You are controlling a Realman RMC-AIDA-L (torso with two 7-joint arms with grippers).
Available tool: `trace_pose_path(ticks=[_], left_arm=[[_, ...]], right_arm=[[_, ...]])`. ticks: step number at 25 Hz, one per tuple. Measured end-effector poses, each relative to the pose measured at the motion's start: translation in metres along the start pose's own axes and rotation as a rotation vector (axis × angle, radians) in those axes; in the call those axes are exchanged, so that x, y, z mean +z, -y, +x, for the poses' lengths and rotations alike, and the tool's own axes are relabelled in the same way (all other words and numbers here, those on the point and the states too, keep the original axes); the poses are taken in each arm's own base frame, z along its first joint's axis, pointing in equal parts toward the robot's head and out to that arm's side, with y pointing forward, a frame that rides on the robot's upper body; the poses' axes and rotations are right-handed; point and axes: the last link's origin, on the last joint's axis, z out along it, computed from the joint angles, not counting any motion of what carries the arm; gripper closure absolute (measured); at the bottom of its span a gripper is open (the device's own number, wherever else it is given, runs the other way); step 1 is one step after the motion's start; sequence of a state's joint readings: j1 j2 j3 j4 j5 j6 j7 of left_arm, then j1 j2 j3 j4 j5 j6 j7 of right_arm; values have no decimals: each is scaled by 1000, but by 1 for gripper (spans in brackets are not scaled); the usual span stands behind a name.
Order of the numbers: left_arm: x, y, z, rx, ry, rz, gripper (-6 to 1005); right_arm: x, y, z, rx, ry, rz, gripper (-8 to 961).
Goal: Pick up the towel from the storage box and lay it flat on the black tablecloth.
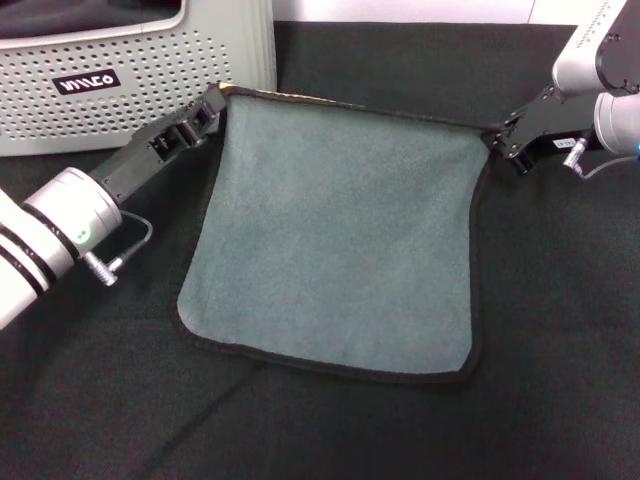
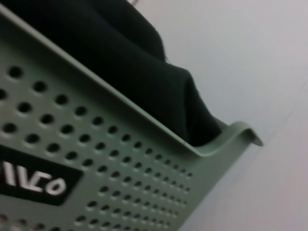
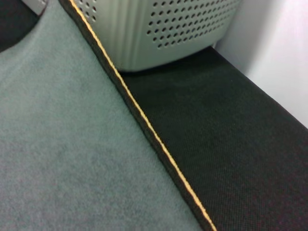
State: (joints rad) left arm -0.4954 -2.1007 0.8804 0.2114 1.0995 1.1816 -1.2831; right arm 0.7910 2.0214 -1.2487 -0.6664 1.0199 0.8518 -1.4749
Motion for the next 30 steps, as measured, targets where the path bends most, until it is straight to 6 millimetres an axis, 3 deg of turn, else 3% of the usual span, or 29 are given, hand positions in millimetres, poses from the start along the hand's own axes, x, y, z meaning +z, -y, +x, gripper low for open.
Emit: trace_pose_path(ticks=[20,22,26,30], left_arm=[[8,4,4,25,-46,56,940],[1,6,7,15,-75,52,856],[-21,6,15,12,-154,20,692],[-59,11,25,20,-275,17,538]], right_arm=[[-3,7,0,9,40,93,791],[-13,6,-3,-2,80,111,790],[-47,3,-4,-31,165,181,609],[-81,0,-8,-44,246,255,446]])
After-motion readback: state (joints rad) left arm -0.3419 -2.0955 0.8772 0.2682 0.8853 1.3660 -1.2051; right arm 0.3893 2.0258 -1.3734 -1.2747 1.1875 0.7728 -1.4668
